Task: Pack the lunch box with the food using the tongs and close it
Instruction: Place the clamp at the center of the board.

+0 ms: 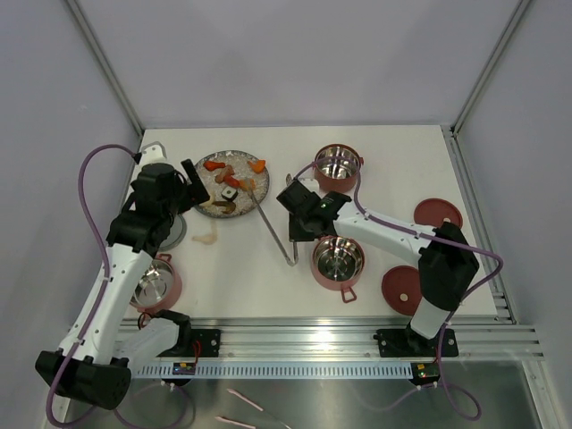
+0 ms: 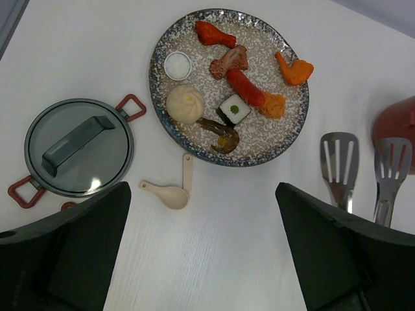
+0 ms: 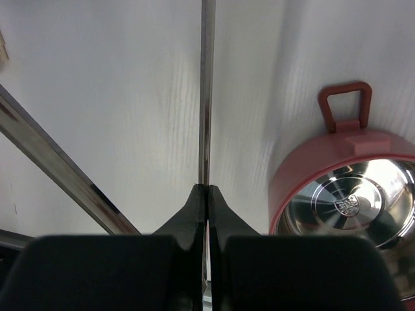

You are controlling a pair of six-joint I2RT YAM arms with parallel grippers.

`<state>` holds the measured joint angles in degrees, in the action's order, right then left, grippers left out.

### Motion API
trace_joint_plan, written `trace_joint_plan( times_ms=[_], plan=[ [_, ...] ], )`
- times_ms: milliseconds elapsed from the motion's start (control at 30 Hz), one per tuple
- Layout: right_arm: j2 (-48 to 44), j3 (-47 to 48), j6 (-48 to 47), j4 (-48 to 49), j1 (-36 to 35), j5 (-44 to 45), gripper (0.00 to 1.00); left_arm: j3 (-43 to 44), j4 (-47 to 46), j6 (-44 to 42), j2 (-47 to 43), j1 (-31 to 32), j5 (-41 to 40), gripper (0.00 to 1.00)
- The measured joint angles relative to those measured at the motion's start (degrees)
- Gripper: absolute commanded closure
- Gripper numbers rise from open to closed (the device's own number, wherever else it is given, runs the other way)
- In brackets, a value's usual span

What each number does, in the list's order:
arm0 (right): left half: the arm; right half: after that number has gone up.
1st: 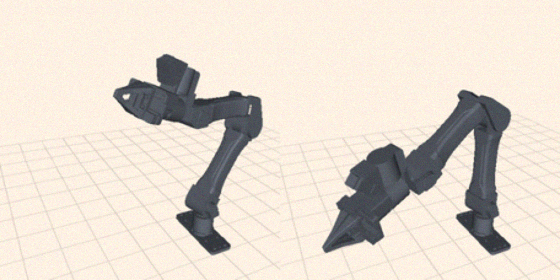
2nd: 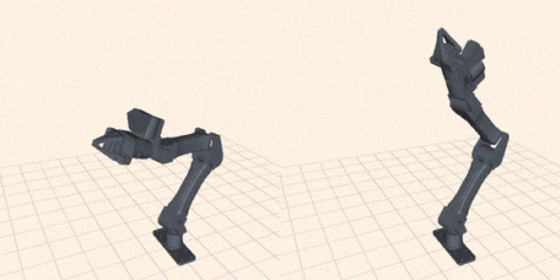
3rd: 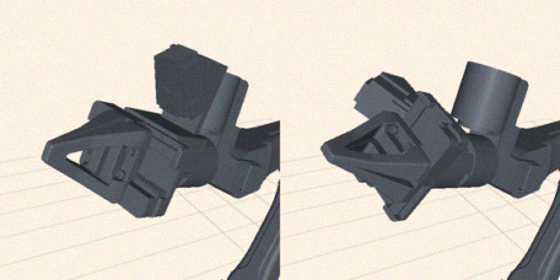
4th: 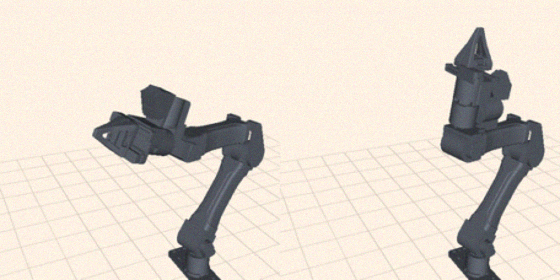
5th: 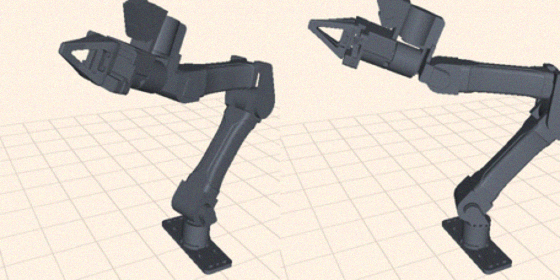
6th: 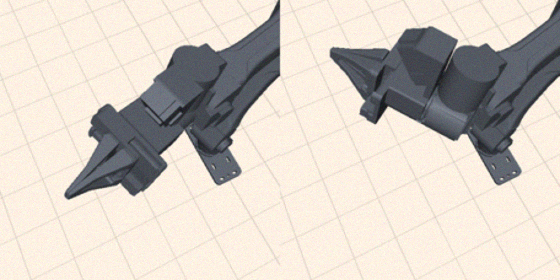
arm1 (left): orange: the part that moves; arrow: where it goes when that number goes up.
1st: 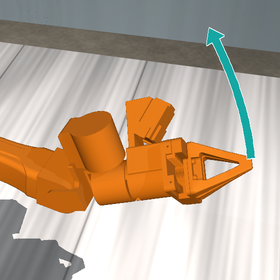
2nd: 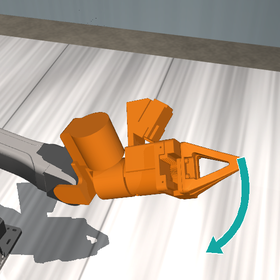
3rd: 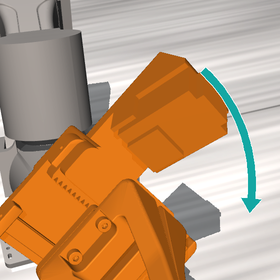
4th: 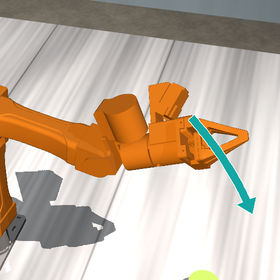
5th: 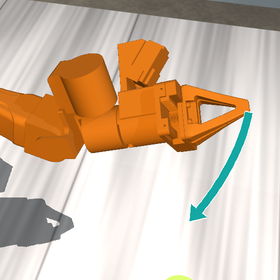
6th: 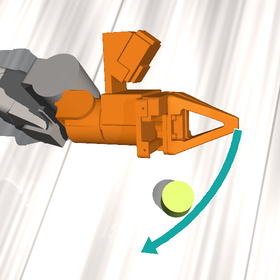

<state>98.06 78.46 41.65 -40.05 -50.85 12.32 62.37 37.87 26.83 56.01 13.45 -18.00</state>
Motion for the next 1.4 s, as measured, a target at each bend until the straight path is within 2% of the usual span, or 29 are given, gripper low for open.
trace_joint_plan(
  times_ms=[367,500,600,633,733,767,1000,1200,1300,1400],
  plan=[
    [3.23,-2.93,-3.87,-0.98,-3.15,-5.42,1.0,0.63,0.66,0.74,3.06,0.0,1.99,0.01],
    [3.85,-3.69,-4.28,-1.29,-3.41,-6.93,0.96,0.63,1.88,1.29,3.87,0.0,2.62,0.01],
    [4.94,-3.69,-4.5,-1.14,-3.65,-7.93,0.89,0.63,2.43,1.29,3.85,0.0,2.49,0.01],
    [5.27,-3.69,-4.61,-1.14,-3.8,-8.37,0.82,0.63,2.8,1.2,3.87,0.0,2.19,0.01],
    [5.81,-3.69,-5.14,-1.03,-4.46,-9.01,0.75,1.18,4.26,0.33,4.15,0.0,0.55,0.01],
    [5.86,-3.69,-5.22,-0.87,-4.68,-9.16,0.69,1.57,4.59,-0.02,4.33,-0.15,0.07,0.01],
    [5.88,-3.52,-6.34,-0.17,-4.98,-10.05,0.53,3.82,5.84,0.33,6.01,-1.18,-0.92,0.01],
    [5.73,1.33,-9.31,-2.16,-4.96,-7.06,0.33,4.04,6.93,2.23,9.42,-1.14,-1.95,0.01],
    [4.44,3.87,-11.3,-2.78,-4.15,-5.18,0.3,4.02,7.48,2.21,10.01,0.61,-2.73,0.01],
    [1.22,4.63,-12.74,-2.54,-0.37,-5.35,0.26,4.04,8.79,2.51,11.02,4.11,-3.56,0.01]
  ],
)
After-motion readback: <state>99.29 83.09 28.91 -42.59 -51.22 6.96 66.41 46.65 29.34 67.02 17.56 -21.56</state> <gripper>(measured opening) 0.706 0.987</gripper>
